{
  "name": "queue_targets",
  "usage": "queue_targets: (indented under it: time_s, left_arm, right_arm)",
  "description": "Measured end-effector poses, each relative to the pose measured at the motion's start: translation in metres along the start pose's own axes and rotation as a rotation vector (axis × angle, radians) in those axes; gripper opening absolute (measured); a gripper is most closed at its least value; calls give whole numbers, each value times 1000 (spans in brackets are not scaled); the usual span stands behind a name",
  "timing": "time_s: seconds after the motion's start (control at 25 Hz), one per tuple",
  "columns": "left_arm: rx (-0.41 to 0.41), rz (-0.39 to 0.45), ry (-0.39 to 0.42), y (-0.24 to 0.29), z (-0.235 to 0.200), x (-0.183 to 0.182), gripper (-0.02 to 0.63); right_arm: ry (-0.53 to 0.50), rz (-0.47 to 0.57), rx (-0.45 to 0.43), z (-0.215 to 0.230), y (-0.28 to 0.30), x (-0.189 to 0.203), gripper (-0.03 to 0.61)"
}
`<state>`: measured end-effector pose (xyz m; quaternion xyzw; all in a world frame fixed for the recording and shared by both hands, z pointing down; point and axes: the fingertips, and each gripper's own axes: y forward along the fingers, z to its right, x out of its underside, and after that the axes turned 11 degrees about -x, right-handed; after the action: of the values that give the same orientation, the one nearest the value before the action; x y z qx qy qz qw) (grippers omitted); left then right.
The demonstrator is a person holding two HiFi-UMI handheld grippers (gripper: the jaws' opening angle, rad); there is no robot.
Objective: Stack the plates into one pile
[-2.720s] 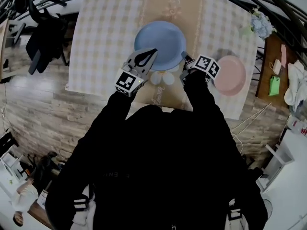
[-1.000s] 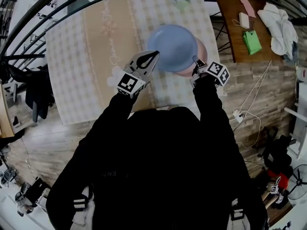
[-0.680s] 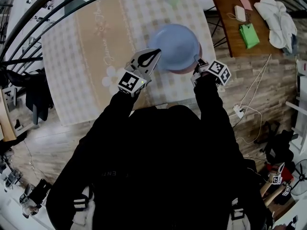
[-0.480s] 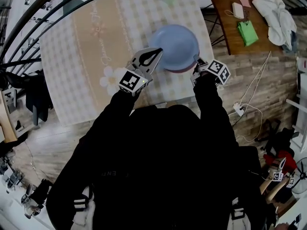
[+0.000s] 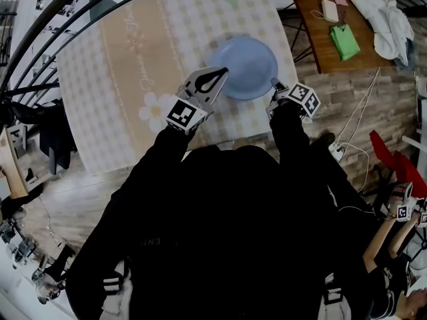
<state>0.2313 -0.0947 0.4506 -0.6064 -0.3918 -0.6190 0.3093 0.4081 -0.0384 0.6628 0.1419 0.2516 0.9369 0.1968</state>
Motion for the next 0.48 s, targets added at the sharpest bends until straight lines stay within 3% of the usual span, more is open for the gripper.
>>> queue_targets:
  time_s: [0.16,0.32,0.48]
  left_arm:
    - [-1,-31,-8,-4,2,0,20]
    - [-6,-31,-5,-8,3,0,20]
    - [-9,-29,0,-11,4,-2,20]
  right_arm:
    - [7,-2,18,5,0,1,62]
    - [7,-5,-12,-1,2,1,211]
    - [-80,-21,5,-11,1,0,268]
